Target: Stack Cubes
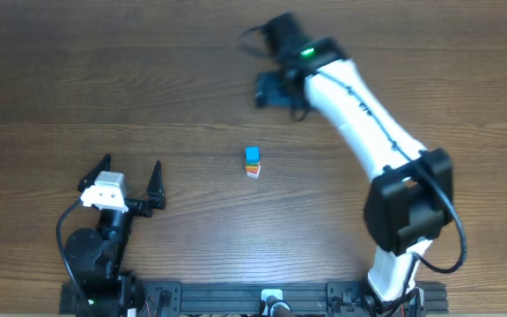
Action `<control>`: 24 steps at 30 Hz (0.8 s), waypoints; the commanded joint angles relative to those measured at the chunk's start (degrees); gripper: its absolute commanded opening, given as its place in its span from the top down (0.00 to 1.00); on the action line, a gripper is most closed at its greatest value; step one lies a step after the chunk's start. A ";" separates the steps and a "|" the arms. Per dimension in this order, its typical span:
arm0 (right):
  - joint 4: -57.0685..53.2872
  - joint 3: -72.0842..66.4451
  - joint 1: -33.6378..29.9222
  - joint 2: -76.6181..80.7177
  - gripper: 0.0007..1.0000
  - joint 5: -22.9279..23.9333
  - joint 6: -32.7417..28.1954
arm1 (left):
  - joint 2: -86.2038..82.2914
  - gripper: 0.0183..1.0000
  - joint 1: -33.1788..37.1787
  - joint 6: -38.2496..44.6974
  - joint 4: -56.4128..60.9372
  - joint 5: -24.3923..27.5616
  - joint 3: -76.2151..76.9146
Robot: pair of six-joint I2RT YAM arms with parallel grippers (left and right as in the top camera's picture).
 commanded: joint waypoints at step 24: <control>36.44 -48.61 -26.58 -52.50 0.01 6.01 -18.99 | -0.31 0.00 0.35 0.85 -0.04 0.72 -0.31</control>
